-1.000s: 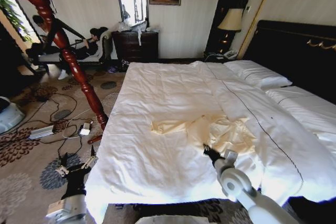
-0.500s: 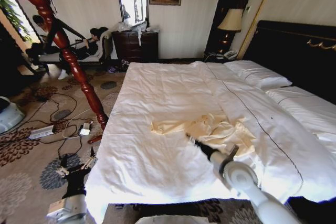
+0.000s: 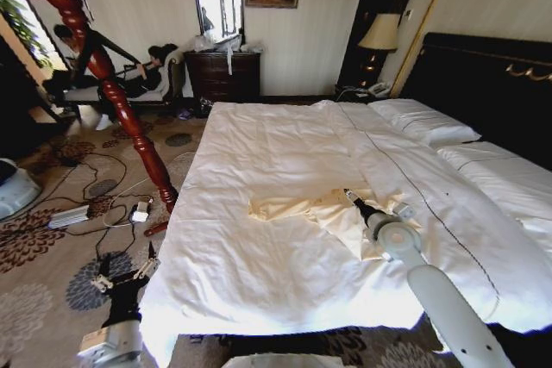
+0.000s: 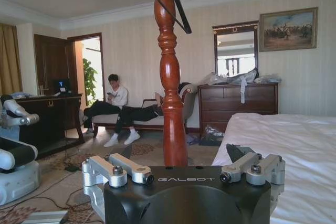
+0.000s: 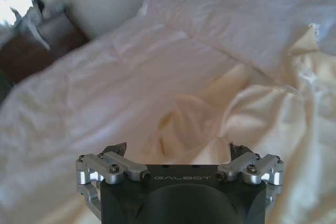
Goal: Pick up the clothes from the bed and hang them on the clothes hanger.
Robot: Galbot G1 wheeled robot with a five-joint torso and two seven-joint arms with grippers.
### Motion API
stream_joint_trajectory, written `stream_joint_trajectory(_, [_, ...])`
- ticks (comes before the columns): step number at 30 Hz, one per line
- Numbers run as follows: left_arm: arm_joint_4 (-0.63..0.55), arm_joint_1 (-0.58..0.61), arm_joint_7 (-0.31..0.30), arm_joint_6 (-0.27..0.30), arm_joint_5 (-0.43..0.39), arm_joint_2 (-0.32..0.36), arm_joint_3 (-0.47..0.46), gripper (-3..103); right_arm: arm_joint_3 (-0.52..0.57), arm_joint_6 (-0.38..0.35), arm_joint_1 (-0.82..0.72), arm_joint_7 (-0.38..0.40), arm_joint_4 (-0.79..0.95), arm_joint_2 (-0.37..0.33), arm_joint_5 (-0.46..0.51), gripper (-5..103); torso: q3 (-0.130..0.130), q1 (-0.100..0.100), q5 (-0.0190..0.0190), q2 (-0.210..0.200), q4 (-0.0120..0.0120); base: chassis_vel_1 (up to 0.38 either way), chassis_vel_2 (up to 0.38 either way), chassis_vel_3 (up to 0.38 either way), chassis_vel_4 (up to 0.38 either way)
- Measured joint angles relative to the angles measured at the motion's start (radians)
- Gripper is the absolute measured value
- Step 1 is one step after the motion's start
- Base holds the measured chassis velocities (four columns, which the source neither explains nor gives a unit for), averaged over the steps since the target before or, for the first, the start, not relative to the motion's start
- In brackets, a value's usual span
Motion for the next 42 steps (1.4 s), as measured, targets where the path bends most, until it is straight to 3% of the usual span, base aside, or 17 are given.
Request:
stream_joint_trajectory(2, [-0.002, 0.001, -0.001, 0.0, 0.002, -0.001, -0.001, 100, 0.006, -0.161, -0.085, 0.097, 0.1, -0.047, 0.061, 100, 0.0, 0.0, 0.0001, 0.0, 0.0002, 0.0, 0.0, 0.0, 0.0])
stream_joint_trajectory(3, [-0.002, 0.001, -0.001, 0.0, 0.002, -0.001, -0.001, 100, 0.006, -0.161, -0.085, 0.097, 0.1, -0.047, 0.061, 100, 0.0, 0.0, 0.0001, 0.0, 0.0002, 0.0, 0.0, 0.0, 0.0])
stream_joint_trajectory(5, [-0.004, 0.002, -0.001, 0.0, 0.003, -0.001, -0.001, 100, 0.037, -0.273, -0.128, 0.164, 0.175, -0.07, 0.225, 100, 0.0, 0.0, -0.0001, 0.0, -0.0005, 0.0, 0.0, 0.0, 0.0])
stream_joint_trajectory(6, [-0.004, 0.002, -0.001, 0.0, 0.004, -0.001, -0.001, 100, 0.065, -0.348, -0.14, 0.253, 0.239, -0.076, 0.389, 100, 0.0, 0.0, 0.0, 0.0, -0.0002, 0.0, 0.0, 0.0, 0.0])
stream_joint_trajectory(7, [-0.004, 0.001, -0.001, 0.0, 0.005, -0.001, 0.0, 100, 0.088, -0.381, -0.138, 0.322, 0.285, -0.077, 0.521, 100, 0.0, 0.0, -0.0003, 0.0, 0.0003, 0.0, 0.0, 0.0, 0.0])
stream_joint_trajectory(10, [-0.004, 0.001, -0.002, 0.0, 0.007, -0.002, 0.001, 100, 0.095, -0.391, -0.129, 0.355, 0.31, -0.077, 0.582, 100, 0.0, 0.0, -0.0005, 0.0, 0.0005, 0.0, 0.0, 0.0, 0.0])
stream_joint_trajectory(11, [-0.004, 0.0, -0.002, 0.0, 0.009, -0.004, 0.002, 100, 0.093, -0.394, -0.12, 0.354, 0.313, -0.076, 0.574, 100, 0.0, 0.0, -0.0004, 0.0, 0.0005, 0.0, 0.0, 0.0, 0.0])
stream_joint_trajectory(13, [-0.004, 0.0, -0.002, -0.001, 0.019, -0.011, 0.007, 100, 0.063, -0.353, -0.09, 0.303, 0.264, -0.072, 0.457, 100, 0.0, 0.0, 0.0001, 0.0, 0.0004, 0.0, 0.0, 0.0, 0.0])
stream_joint_trajectory(16, [-0.005, 0.002, -0.002, -0.001, 0.022, -0.012, 0.008, 100, 0.047, -0.323, -0.07, 0.275, 0.217, -0.065, 0.397, 100, 0.0, 0.0, 0.0, 0.0, 0.0003, 0.0, 0.0, 0.0, 0.0])
stream_joint_trajectory(18, [-0.009, 0.003, -0.003, -0.001, 0.022, -0.011, 0.005, 100, 0.018, -0.279, -0.041, 0.254, 0.142, -0.051, 0.267, 100, 0.0, 0.0, 0.0002, 0.0, 0.0007, 0.0, 0.0, 0.0, 0.0])
stream_joint_trajectory(19, [-0.009, 0.003, -0.003, -0.001, 0.022, -0.011, 0.005, 100, 0.018, -0.279, -0.041, 0.254, 0.142, -0.051, 0.267, 100, 0.0, 0.0, 0.0002, 0.0, 0.0007, 0.0, 0.0, 0.0, 0.0])
stream_joint_trajectory(23, [-0.013, 0.007, -0.004, -0.001, 0.02, -0.009, -0.001, 100, 0.011, -0.298, -0.054, 0.355, 0.172, -0.061, 0.204, 100, 0.0, 0.0, 0.0, 0.0, 0.0004, 0.0, 0.0, 0.0, 0.0])
stream_joint_trajectory(26, [-0.012, 0.007, -0.005, -0.001, 0.021, -0.008, -0.001, 100, 0.008, -0.316, -0.076, 0.386, 0.184, -0.08, 0.143, 100, 0.0, 0.0, -0.0004, 0.0, 0.0002, 0.0, 0.0, 0.0, 0.0])
stream_joint_trajectory(32, [-0.009, 0.004, -0.005, 0.0, 0.031, -0.011, 0.012, 100, 0.016, -0.329, -0.109, 0.36, 0.107, -0.154, -0.105, 100, 0.0, 0.0, 0.0001, 0.0, 0.0003, 0.0, 0.0, 0.0, 0.0])
stream_joint_trajectory(36, [-0.01, 0.004, -0.005, 0.0, 0.029, -0.008, 0.01, 100, 0.027, -0.32, -0.131, 0.354, 0.11, -0.189, -0.132, 100, 0.0, 0.0, 0.0, 0.0, 0.0001, 0.0, 0.0, 0.0, 0.0])
stream_joint_trajectory(40, [-0.012, 0.004, -0.006, 0.0, 0.026, -0.006, 0.009, 100, 0.042, -0.246, -0.12, 0.295, 0.131, -0.192, -0.045, 100, 0.0, 0.0, 0.0, 0.0, 0.0, 0.0, 0.0, 0.0, 0.0])
stream_joint_trajectory(42, [-0.011, 0.004, -0.006, 0.0, 0.031, -0.006, 0.013, 100, 0.037, -0.156, -0.058, 0.214, 0.098, -0.153, 0.053, 100, 0.0, 0.0, -0.0003, 0.0, 0.0005, 0.0, 0.0, 0.0, 0.0])
